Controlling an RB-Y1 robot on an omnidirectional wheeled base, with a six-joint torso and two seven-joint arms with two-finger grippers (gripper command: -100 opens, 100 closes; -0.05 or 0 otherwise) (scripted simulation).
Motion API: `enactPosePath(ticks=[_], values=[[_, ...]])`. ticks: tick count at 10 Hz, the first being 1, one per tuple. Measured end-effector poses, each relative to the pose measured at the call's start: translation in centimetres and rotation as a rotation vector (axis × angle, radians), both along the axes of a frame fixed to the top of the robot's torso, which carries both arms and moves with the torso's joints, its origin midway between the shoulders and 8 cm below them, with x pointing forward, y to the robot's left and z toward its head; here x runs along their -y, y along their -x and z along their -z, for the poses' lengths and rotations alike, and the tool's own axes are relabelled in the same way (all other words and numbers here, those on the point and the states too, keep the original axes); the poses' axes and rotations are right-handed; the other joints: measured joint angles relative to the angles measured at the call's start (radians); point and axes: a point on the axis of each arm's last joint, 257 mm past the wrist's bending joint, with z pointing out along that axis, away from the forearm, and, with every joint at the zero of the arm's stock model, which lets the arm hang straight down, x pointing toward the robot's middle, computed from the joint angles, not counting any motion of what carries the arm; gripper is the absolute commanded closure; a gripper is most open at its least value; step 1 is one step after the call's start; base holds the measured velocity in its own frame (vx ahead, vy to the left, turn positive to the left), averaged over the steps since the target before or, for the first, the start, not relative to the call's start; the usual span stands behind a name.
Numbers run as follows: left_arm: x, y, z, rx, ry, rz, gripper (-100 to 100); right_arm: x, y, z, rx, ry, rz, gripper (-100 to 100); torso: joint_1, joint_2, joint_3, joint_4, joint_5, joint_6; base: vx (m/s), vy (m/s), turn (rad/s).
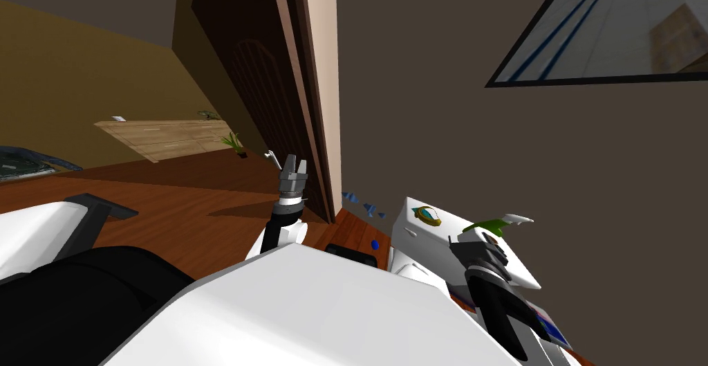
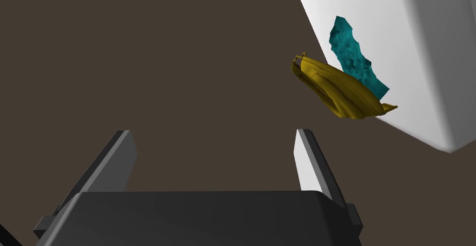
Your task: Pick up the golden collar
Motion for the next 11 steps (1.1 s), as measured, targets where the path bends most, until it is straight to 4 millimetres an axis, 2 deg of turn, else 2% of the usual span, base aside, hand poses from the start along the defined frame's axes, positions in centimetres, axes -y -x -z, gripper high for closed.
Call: enactPosePath(ticks=[8,11], values=[[0.0,0.0,0.0,0.0,0.0,0.0,0,0.2,0.1,0.1,-0.007,0.005,0.003,-100,0.0,0.0,0.0,0.0,0.0,0.0,0.001,0.0,0.005],[0.0,0.0,0.0,0.0,0.0,0.0,0,1.6,2.1,0.7,-0.083,0.071,0.031,-100,0.0,0.0,0.0,0.0,0.0,0.0,0.005,0.0,-0.016]])
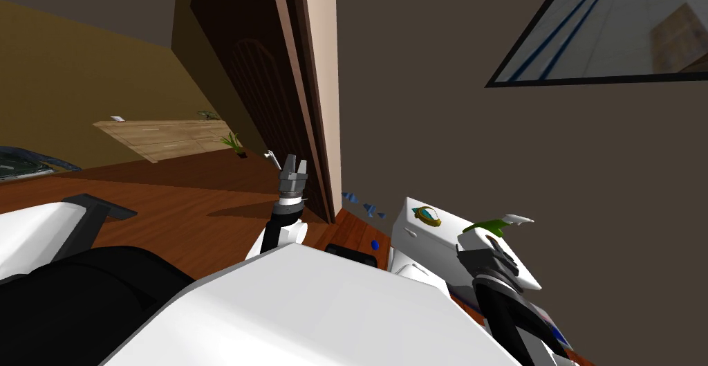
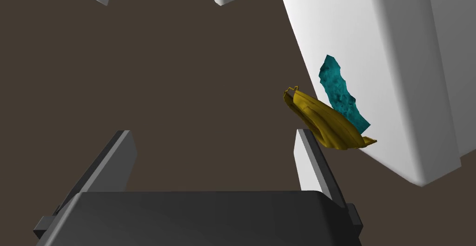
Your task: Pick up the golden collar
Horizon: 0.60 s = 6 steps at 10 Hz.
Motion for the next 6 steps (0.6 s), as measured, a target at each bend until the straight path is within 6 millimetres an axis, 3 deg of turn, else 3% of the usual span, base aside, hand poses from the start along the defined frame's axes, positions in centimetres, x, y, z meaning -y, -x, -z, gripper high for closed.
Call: enactPosePath(ticks=[6], values=[[0.0,0.0,0.0,0.0,0.0,0.0,0,1.0,0.84,0.29,-0.036,0.029,0.012,-100,0.0,0.001,0.0,0.0,0.0,0.0,-0.001,0.0,0.005]])
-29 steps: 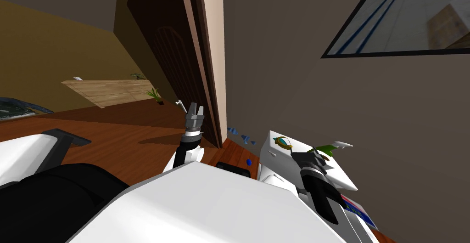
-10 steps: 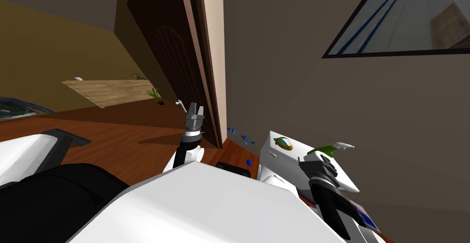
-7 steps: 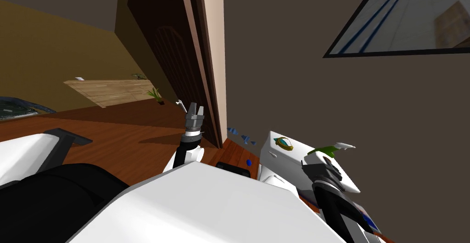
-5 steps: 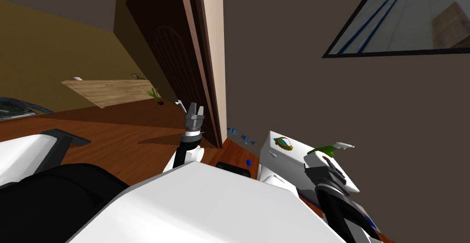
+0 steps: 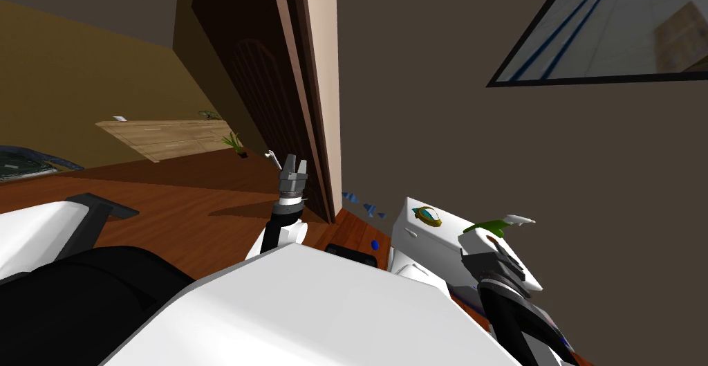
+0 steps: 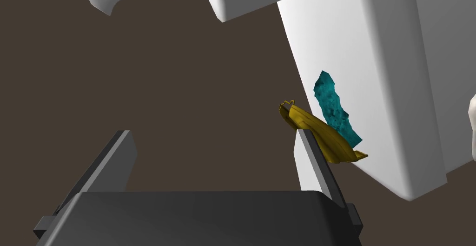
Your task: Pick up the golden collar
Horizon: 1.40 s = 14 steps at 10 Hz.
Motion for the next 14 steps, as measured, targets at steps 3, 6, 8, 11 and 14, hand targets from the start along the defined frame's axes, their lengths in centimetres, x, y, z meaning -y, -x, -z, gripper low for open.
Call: enactPosePath(ticks=[3,6,8,11,14], values=[[0.0,0.0,0.0,0.0,0.0,0.0,0,0.0,0.0,0.0,0.0,0.0,0.0,-100,0.0,-0.001,0.0,0.0,0.0,0.0,0.002,0.0,0.002],[0.0,0.0,0.0,0.0,0.0,0.0,0,0.0,0.0,0.0,0.0,0.0,0.0,-100,0.0,0.0,0.0,0.0,0.0,0.0,-0.001,0.0,0.004],[0.0,0.0,0.0,0.0,0.0,0.0,0,0.9,1.1,0.2,-0.043,0.038,0.013,-100,0.0,0.0,0.0,0.0,0.0,0.0,0.001,0.0,-0.005],[0.0,0.0,0.0,0.0,0.0,0.0,0,1.8,2.1,0.3,-0.081,0.071,0.026,-100,0.0,-0.001,0.0,0.0,0.0,0.0,0.005,0.0,0.007],[0.0,0.0,0.0,0.0,0.0,0.0,0,1.8,2.1,0.3,-0.082,0.071,0.026,-100,0.0,0.0,0.0,0.0,0.0,0.0,0.002,0.0,-0.006]])
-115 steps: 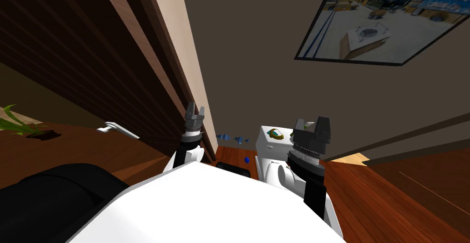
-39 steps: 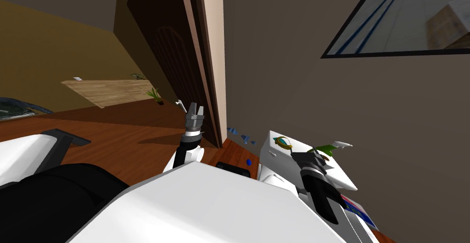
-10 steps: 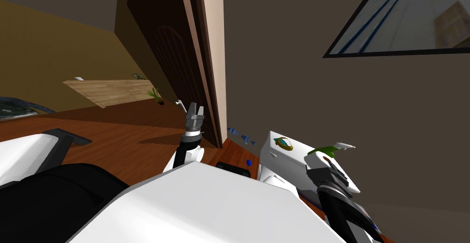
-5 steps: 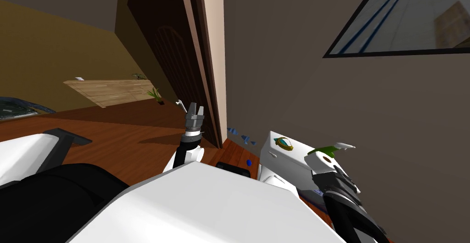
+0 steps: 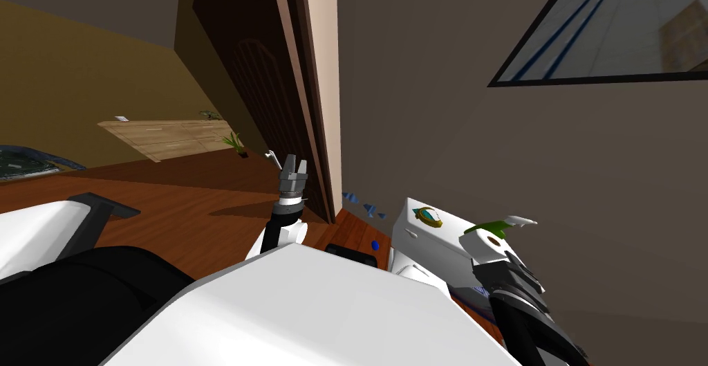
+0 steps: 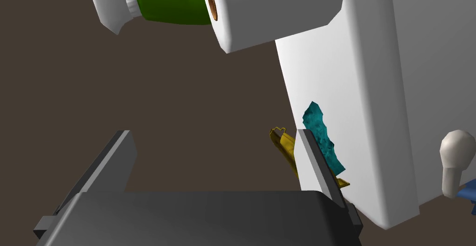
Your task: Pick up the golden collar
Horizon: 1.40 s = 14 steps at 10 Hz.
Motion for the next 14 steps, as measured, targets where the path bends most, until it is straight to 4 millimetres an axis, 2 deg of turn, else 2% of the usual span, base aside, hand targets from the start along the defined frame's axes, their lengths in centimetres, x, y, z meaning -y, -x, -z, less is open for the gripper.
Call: enactPosePath(ticks=[11,14], values=[[0.0,0.0,0.0,0.0,0.0,0.0,0,0.3,0.3,0.0,-0.013,0.011,0.004,-100,0.0,0.0,0.0,0.0,0.0,0.0,0.001,0.0,0.002],[0.0,0.0,0.0,0.0,0.0,0.0,0,1.9,2.1,0.4,-0.083,0.065,0.025,-100,0.0,0.0,0.0,0.0,0.0,0.0,-0.002,0.0,0.023]])
